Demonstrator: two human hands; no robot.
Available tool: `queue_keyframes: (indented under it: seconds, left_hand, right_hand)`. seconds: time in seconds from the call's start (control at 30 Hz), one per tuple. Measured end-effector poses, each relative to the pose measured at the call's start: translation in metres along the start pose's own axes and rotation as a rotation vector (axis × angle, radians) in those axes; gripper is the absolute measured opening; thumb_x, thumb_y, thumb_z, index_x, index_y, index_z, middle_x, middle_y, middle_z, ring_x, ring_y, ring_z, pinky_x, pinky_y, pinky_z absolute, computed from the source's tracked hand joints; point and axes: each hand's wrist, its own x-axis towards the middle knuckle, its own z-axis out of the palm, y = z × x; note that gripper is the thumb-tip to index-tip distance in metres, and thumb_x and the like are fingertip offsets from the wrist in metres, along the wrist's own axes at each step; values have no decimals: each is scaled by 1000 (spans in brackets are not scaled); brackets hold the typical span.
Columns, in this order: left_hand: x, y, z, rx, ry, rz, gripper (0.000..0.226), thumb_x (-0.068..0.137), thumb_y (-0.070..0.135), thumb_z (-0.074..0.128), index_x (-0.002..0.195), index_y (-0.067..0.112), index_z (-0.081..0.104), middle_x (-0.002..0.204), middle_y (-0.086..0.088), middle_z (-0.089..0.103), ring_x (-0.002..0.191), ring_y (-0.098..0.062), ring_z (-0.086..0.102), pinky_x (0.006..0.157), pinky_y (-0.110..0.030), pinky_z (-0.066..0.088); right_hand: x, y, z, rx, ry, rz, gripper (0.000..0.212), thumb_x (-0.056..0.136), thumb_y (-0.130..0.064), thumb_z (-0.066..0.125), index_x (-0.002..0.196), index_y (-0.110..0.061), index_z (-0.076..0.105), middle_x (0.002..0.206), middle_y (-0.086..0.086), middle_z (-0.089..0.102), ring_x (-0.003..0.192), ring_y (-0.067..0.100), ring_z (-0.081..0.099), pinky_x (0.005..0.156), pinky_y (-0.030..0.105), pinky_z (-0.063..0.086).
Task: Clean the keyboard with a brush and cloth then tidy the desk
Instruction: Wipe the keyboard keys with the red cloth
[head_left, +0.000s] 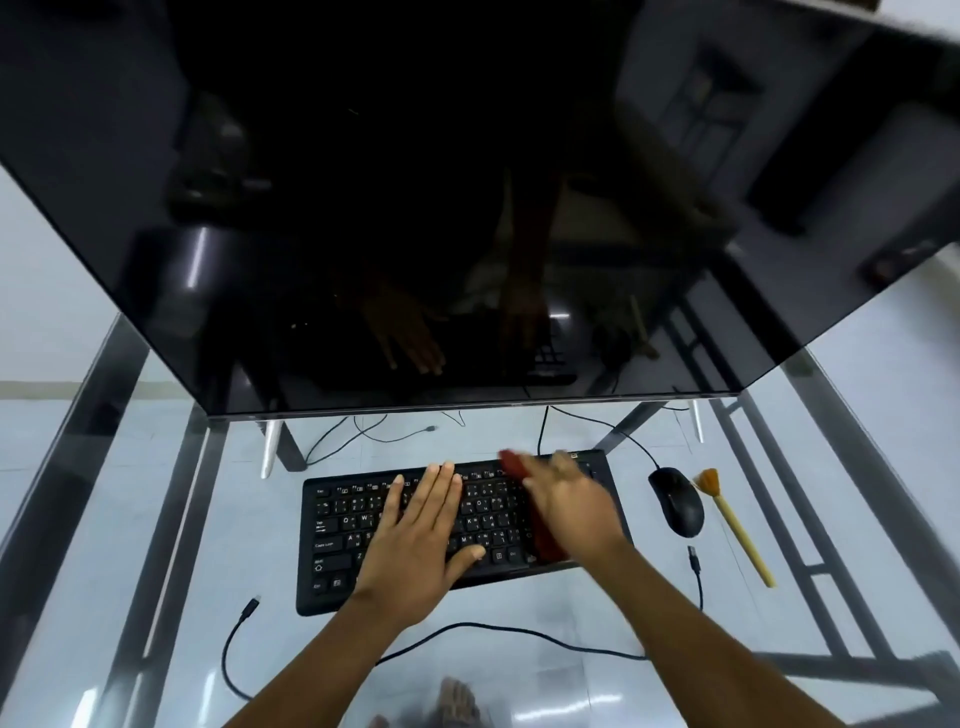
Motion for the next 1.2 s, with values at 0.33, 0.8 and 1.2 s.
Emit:
queue_keyframes:
  seconds: [0.33,0.8,1.2]
  left_hand:
    - [0,0,-2,-11,-34,0,79,96,66,20,150,8,24,160,-7,17,148,-21,11,113,-51,14]
    - [-6,-8,-6,22,-55,30,80,96,67,24,153,12,16,162,-2,9,148,-16,3,115,-47,6]
    - [9,36,-7,-4,-28,-174,75,97,62,16,152,12,17,160,-1,14,148,-13,4,118,-40,-6]
  right_hand:
    - [-32,-13,3,69,-111,-13,40,98,-37,46,138,-34,46,117,9,55,69,30,69,59,40,60]
    - [-21,60,-4,-13,-95,115,45,98,-36,25,142,-35,36,121,5,52,79,27,68,65,34,58]
    - [-33,97,-26,266,-29,-73,39,99,-40,36,137,-36,44,117,1,50,81,25,64,65,28,54]
